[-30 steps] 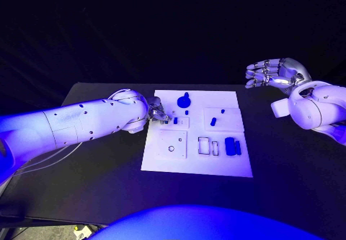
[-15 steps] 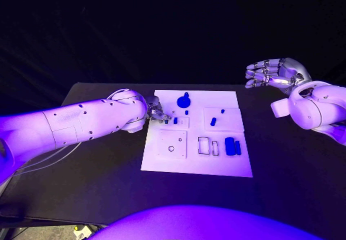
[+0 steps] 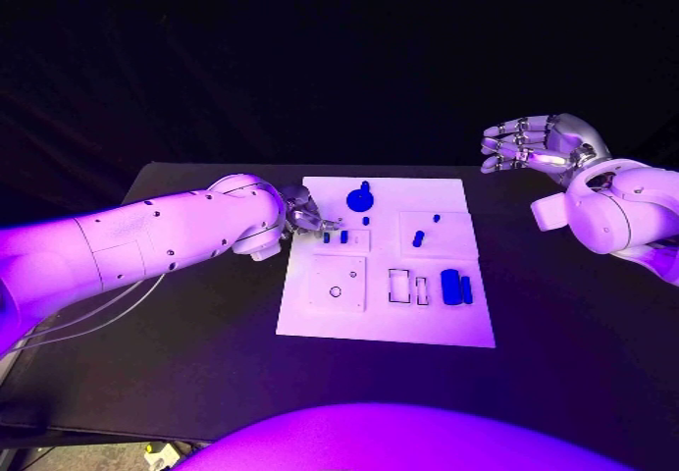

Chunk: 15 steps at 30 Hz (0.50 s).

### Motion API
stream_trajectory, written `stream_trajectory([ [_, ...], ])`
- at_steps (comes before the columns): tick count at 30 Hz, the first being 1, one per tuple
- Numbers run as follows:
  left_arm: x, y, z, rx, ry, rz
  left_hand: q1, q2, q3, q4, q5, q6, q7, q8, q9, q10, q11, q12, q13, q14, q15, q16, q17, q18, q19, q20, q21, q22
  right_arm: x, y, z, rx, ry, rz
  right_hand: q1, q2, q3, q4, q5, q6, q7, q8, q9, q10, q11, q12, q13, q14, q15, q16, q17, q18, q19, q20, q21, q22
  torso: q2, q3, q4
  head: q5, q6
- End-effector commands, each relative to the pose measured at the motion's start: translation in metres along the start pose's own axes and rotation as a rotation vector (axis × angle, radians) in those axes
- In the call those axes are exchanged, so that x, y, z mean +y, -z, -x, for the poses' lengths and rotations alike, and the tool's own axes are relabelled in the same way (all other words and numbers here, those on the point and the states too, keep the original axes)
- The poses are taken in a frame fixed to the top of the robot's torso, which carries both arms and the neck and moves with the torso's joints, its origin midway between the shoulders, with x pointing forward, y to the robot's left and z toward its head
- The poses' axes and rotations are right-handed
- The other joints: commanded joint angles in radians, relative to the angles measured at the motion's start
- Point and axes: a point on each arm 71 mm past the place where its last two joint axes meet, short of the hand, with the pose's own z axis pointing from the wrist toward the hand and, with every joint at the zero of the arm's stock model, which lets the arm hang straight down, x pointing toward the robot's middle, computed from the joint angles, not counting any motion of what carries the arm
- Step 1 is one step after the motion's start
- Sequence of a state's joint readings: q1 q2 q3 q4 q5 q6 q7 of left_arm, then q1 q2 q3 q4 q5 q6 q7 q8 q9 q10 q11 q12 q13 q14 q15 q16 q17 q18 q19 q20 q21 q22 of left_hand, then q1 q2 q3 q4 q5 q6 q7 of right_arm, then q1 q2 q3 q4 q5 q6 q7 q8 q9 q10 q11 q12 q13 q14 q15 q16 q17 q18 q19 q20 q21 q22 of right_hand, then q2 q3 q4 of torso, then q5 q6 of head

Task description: Assemble the parts on the task board

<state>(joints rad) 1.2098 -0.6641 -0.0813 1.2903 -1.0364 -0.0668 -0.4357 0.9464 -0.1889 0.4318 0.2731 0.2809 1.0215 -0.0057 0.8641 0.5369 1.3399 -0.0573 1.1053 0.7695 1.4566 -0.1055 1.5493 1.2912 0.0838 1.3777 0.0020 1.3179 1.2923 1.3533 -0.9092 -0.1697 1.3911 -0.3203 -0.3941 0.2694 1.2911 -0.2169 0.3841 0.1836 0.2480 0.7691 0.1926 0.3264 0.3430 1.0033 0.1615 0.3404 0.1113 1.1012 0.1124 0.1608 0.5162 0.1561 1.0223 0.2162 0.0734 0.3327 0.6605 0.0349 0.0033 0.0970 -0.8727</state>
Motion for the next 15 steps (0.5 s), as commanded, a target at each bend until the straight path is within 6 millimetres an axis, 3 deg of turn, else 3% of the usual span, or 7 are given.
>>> stream_trajectory([
  [1, -0.002, 0.001, 0.001, 0.015, 0.068, -0.027, 0.013, -0.012, -0.032, 0.013, -0.009, -0.023, 0.003, 0.011, -0.01, -0.031, -0.006, -0.032, -0.037, 0.108, -0.001, 0.013, 0.258, -0.003, -0.002, 0.003, -0.028, -0.012, 0.0, 0.0, -0.001, 0.003, -0.001, 0.003, -0.007, 0.017, 0.022, 0.006, 0.017, 0.01, 0.033, -0.02, -0.008, 0.014, -0.004, -0.012, -0.006, 0.013, -0.006, -0.01, -0.006, 0.027, 0.018, 0.001, -0.003, -0.006, 0.0, 0.0001, 0.0002, 0.0, 0.0],
  [8, -0.001, 0.003, 0.01, -0.011, 0.137, -0.055, 0.016, -0.011, -0.047, 0.017, -0.009, -0.04, 0.01, 0.009, -0.012, -0.056, 0.0, -0.057, -0.075, 0.101, 0.002, 0.005, 0.235, 0.003, -0.018, 0.006, -0.05, -0.033, 0.0, 0.0, -0.001, 0.003, -0.001, 0.003, -0.007, 0.017, 0.022, 0.006, 0.017, 0.01, 0.033, -0.02, -0.008, 0.014, -0.004, -0.012, -0.006, 0.013, -0.006, -0.01, -0.006, 0.027, 0.018, 0.001, -0.003, -0.006, 0.0, 0.0, 0.0005, -0.001, 0.0],
  [9, -0.001, 0.003, 0.014, -0.028, 0.15, -0.07, 0.023, -0.009, -0.056, 0.017, -0.007, -0.057, 0.016, 0.005, -0.014, -0.082, 0.006, -0.08, -0.111, 0.093, 0.006, -0.006, 0.209, 0.007, -0.031, 0.009, -0.069, -0.05, 0.0, 0.0, -0.001, 0.003, -0.001, 0.003, -0.007, 0.017, 0.022, 0.006, 0.017, 0.01, 0.033, -0.02, -0.008, 0.014, -0.004, -0.012, -0.006, 0.013, -0.006, -0.01, -0.006, 0.027, 0.018, 0.001, -0.003, -0.006, 0.0, 0.0002, 0.0006, -0.001, 0.0],
  [12, -0.004, 0.004, 0.019, -0.066, 0.176, -0.129, 0.063, 0.001, -0.073, 0.016, 0.0, -0.127, 0.046, -0.006, -0.018, -0.193, 0.033, -0.156, -0.224, 0.058, 0.027, -0.05, 0.113, 0.025, -0.093, 0.026, -0.153, -0.126, 0.0, 0.0, -0.001, 0.003, -0.001, 0.004, -0.008, 0.016, 0.022, 0.006, 0.018, 0.01, 0.033, -0.021, -0.009, 0.015, -0.003, -0.012, -0.009, 0.013, -0.005, -0.011, -0.007, 0.027, 0.018, 0.001, -0.003, -0.009, -0.001, 0.0001, 0.0001, -0.002, 0.0],
  [15, -0.011, 0.005, 0.023, -0.101, 0.19, -0.21, 0.168, 0.002, -0.068, 0.004, 0.008, -0.237, 0.106, -0.049, -0.038, -0.327, 0.087, -0.2, -0.249, -0.054, 0.075, -0.156, -0.092, 0.066, -0.26, 0.065, -0.373, -0.316, 0.0, 0.0, -0.001, 0.004, -0.001, 0.004, -0.008, 0.016, 0.022, 0.006, 0.018, 0.01, 0.033, -0.021, -0.009, 0.015, -0.003, -0.012, -0.009, 0.013, -0.005, -0.011, -0.007, 0.027, 0.018, 0.001, -0.003, -0.009, -0.001, -0.0001, -0.0012, -0.004, 0.001],
])
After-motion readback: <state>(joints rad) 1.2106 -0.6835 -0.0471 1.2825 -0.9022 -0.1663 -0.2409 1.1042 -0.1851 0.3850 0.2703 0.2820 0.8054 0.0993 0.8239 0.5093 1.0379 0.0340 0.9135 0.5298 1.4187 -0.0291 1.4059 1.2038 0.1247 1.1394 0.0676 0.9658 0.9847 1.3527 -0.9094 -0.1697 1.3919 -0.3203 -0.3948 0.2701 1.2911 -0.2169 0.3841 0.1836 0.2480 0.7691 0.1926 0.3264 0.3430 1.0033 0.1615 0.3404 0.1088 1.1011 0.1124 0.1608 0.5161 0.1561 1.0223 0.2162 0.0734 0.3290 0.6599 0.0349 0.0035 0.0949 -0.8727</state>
